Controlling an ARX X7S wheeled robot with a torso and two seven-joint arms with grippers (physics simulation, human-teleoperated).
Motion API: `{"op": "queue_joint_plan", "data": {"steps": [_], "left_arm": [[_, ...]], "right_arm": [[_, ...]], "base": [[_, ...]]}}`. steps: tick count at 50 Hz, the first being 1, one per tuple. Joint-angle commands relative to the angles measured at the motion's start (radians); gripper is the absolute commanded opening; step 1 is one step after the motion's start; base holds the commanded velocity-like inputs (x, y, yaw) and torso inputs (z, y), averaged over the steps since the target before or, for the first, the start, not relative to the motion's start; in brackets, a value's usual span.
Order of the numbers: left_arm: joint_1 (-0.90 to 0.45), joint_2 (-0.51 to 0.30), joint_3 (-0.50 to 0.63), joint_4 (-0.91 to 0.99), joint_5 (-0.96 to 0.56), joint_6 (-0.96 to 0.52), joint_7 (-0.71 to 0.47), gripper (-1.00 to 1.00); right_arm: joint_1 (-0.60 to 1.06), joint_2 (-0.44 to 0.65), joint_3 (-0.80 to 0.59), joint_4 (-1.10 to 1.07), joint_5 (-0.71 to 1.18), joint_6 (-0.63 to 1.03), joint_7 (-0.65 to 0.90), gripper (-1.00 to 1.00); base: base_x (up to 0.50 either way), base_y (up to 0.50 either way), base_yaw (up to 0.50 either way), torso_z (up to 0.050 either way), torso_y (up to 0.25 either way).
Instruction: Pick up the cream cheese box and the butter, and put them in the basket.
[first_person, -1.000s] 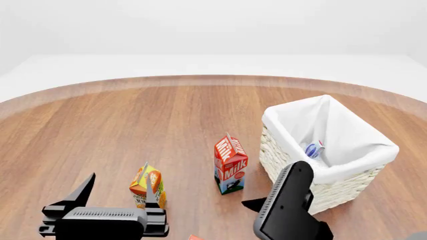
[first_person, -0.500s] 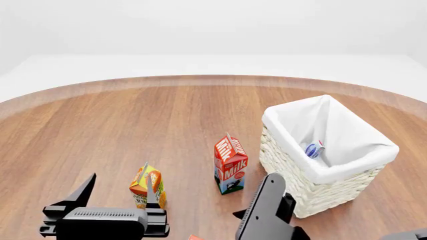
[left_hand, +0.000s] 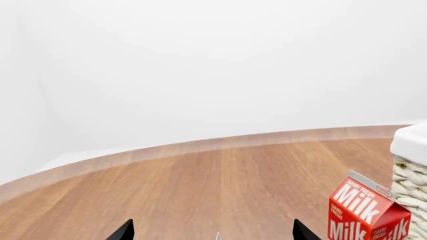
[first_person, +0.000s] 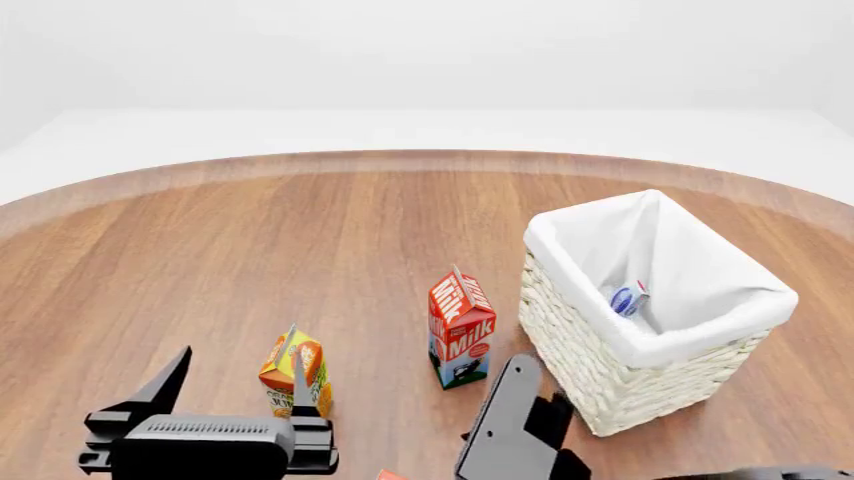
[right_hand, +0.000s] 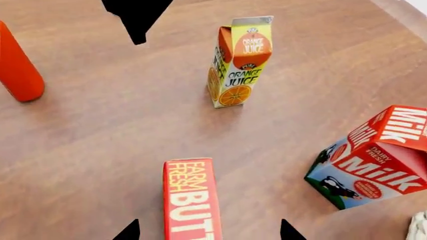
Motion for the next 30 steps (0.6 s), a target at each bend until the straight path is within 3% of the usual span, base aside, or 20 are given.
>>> {"op": "queue_joint_plan", "data": {"steps": [1,30], "left_arm": [[0.002,-0.004,0.0,-0.001,-0.001,0.004,-0.003,1.0],[-0.004,-0.009,0.006,0.002,-0.009,0.001,-0.011,1.0]], "right_arm": [[-0.015,0.006,-0.097,0.042,-0.145,-0.055,-0.073,1.0],[-0.006,0.002,-0.237,0.084,-0.252,-0.109,-0.133,1.0]], "base": [[0.0,0.0,0.0,0.0,0.0],[0.0,0.0,0.0,0.0,0.0]]}}
